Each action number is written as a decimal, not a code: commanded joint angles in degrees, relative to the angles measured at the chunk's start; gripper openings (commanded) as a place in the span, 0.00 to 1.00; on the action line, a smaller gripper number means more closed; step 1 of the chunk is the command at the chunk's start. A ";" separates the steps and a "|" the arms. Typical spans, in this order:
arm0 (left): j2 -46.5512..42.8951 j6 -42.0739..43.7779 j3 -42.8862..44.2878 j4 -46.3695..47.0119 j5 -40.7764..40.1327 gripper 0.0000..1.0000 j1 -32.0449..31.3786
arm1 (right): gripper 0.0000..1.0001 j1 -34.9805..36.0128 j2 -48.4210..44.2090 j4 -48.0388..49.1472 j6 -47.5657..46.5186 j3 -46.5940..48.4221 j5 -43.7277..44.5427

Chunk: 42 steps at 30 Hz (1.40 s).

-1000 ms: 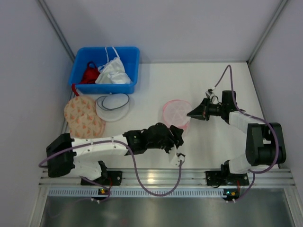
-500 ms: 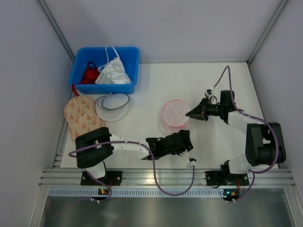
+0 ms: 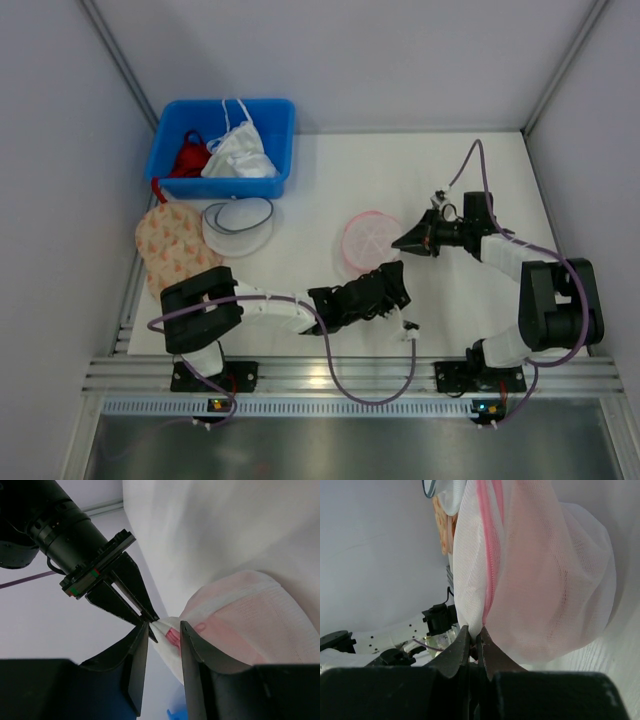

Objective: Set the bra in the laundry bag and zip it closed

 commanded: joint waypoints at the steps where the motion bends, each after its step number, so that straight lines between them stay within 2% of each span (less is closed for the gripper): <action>1: -0.68 1.35 -0.87 3.67 0.04 0.38 1.14 | 0.00 1.04 -1.72 -0.87 -0.83 2.09 0.18; 12: -4.11 3.02 -6.41 3.58 2.07 0.44 1.23 | 0.00 1.22 -1.10 -1.75 -0.40 3.68 -0.08; 37: -1.30 4.42 -0.44 3.67 1.45 0.43 1.40 | 0.00 2.80 -2.15 -1.31 0.13 3.41 0.53; 42: -0.15 5.92 -0.17 3.66 0.57 0.39 1.67 | 0.00 2.80 -2.42 -1.31 0.13 3.50 0.27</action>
